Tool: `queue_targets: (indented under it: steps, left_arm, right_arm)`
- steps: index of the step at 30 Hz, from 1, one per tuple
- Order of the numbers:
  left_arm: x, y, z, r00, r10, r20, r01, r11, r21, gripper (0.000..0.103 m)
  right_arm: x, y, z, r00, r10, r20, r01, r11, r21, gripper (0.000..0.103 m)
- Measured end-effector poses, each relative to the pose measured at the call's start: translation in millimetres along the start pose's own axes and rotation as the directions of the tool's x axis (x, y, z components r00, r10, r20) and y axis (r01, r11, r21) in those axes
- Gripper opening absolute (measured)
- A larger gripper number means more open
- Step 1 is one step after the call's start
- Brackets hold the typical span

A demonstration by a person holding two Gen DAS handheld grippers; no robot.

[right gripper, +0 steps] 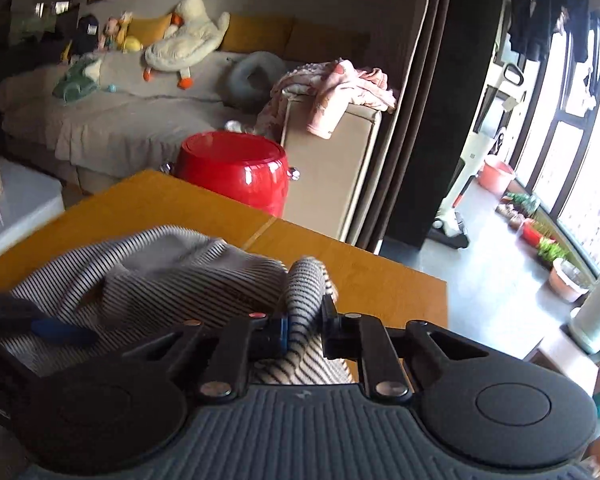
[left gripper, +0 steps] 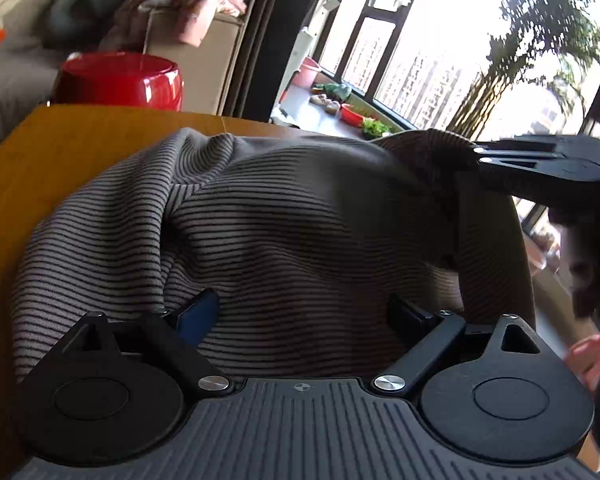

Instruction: Fold clothes

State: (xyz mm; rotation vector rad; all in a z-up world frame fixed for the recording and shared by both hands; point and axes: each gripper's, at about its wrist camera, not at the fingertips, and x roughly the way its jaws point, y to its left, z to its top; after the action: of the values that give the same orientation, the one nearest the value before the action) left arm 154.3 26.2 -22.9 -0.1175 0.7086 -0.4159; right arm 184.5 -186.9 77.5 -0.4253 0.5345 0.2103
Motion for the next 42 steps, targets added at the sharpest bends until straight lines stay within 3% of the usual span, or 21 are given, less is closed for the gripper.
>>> queue_targets:
  steps: [2, 3, 5, 7, 10, 12, 13, 15, 17, 20, 21, 23, 24, 25, 27, 28, 31, 34, 36, 39, 42]
  left_arm:
    - [-0.6, -2.6, -1.0, 1.0, 0.015, -0.005, -0.015, 1.0, 0.019, 0.094]
    - [-1.5, -1.7, -0.8, 1.0, 0.011, -0.006, -0.011, 1.0, 0.017, 0.094]
    - [-4.3, -0.3, -2.8, 1.0, 0.021, -0.01, -0.02, 0.999, 0.026, 0.094]
    - [-8.6, 0.6, -5.9, 0.999, 0.035, -0.014, -0.035, 0.999, 0.039, 0.095]
    - [-17.7, 2.4, -12.6, 0.999, 0.045, -0.016, -0.045, 0.998, 0.041, 0.098]
    - [-21.0, 2.8, -14.8, 0.999, 0.042, -0.017, -0.041, 0.998, 0.037, 0.1]
    - [-21.6, 2.4, -15.6, 0.999, 0.042, -0.019, -0.041, 0.998, 0.038, 0.101]
    - [-22.4, 2.1, -16.5, 0.999, 0.046, -0.021, -0.045, 0.998, 0.042, 0.101]
    - [-24.2, 2.2, -17.6, 0.999, 0.046, -0.02, -0.046, 0.998, 0.038, 0.101]
    - [-27.8, 5.7, -19.2, 0.999, 0.044, -0.016, -0.044, 0.999, 0.025, 0.101]
    - [-30.5, 7.2, -20.7, 0.999, 0.044, -0.014, -0.044, 0.999, 0.022, 0.101]
    - [-35.2, 10.7, -22.9, 0.999, 0.039, -0.011, -0.039, 0.999, 0.013, 0.101]
    - [-37.0, 12.4, -23.4, 0.999, 0.034, -0.009, -0.034, 0.999, 0.006, 0.101]
    - [-38.7, 14.1, -23.9, 1.0, 0.03, -0.007, -0.03, 1.0, -0.001, 0.102]
    - [-38.8, 14.6, -22.2, 1.0, 0.025, -0.01, -0.025, 1.0, -0.003, 0.103]
    - [-38.5, 13.6, -20.7, 1.0, 0.027, -0.015, -0.027, 1.0, 0.001, 0.103]
    - [-38.4, 22.0, -8.2, 1.0, -0.006, -0.021, 0.005, 0.999, -0.051, 0.103]
    - [-39.8, 37.4, 7.7, 1.0, 0.0, 0.0, 0.0, 0.993, -0.121, 0.103]
    - [-41.3, 49.9, 19.1, 0.998, 0.06, 0.033, -0.055, 0.989, -0.136, 0.103]
    - [-41.4, 70.0, 36.5, 0.974, 0.21, 0.088, -0.197, 0.971, -0.138, 0.101]
    - [-41.2, 85.5, 48.1, 0.959, 0.27, 0.083, -0.251, 0.949, -0.19, 0.094]
  right_arm:
    - [22.7, -9.6, -12.9, 0.975, -0.22, -0.01, 0.216, 0.962, -0.166, 0.013]
    - [30.2, -20.4, -16.8, 0.957, -0.288, -0.018, 0.281, 0.944, -0.176, 0.013]
    - [38.5, -44.9, -20.9, 0.93, -0.363, -0.051, 0.357, 0.929, -0.103, 0.014]
    - [35.1, -58.9, -20.5, 0.927, -0.372, -0.056, 0.371, 0.928, -0.021, 0.014]
    - [19.9, -66.8, -15.1, 0.962, -0.271, -0.021, 0.271, 0.955, 0.117, 0.014]
    - [6.8, -64.3, -9.3, 0.997, -0.082, 0.01, 0.077, 0.964, 0.253, 0.017]
    - [1.0, -59.5, -5.8, 0.999, 0.038, 0.036, -0.048, 0.947, 0.317, 0.017]
    - [-2.3, -37.4, 2.2, 0.973, 0.219, 0.069, -0.229, 0.904, 0.36, 0.024]
    - [9.1, -4.6, 9.5, 0.931, 0.36, 0.059, -0.357, 0.862, 0.36, 0.031]
    - [43.3, 53.5, 13.0, 0.886, 0.463, -0.028, -0.432, 0.845, 0.315, 0.033]
    - [54.9, 67.8, 11.2, 0.887, 0.457, -0.068, -0.422, 0.861, 0.284, 0.033]
    - [75.6, 78.7, 5.1, 0.93, 0.355, -0.091, -0.337, 0.926, 0.171, 0.031]
    - [84.0, 73.7, 4.5, 0.953, 0.285, -0.1, -0.268, 0.951, 0.153, 0.038]
    - [91.4, 64.1, 5.2, 0.972, 0.208, -0.113, -0.19, 0.969, 0.156, 0.038]
    - [103.5, 43.0, 5.6, 0.987, 0.071, -0.142, -0.047, 0.986, 0.163, 0.038]
    - [103.3, 30.7, 4.3, 0.988, 0.041, -0.151, -0.014, 0.984, 0.178, 0.038]
    - [56.8, -0.6, -3.9, 0.994, 0.081, -0.076, -0.06, 0.97, 0.236, 0.038]
    - [-17.5, -8.9, -19.1, 0.997, 0.075, 0.009, -0.075, 0.977, 0.2, 0.045]
    - [-62.4, -4.8, -33.3, 0.995, 0.1, 0.031, -0.103, 0.98, 0.168, 0.062]
    - [-109.0, 12.0, -51.3, 0.985, 0.167, 0.038, -0.17, 0.976, 0.138, 0.065]
    - [-127.3, 49.7, -69.2, 0.967, 0.253, 0.028, -0.255, 0.963, 0.088, 0.067]
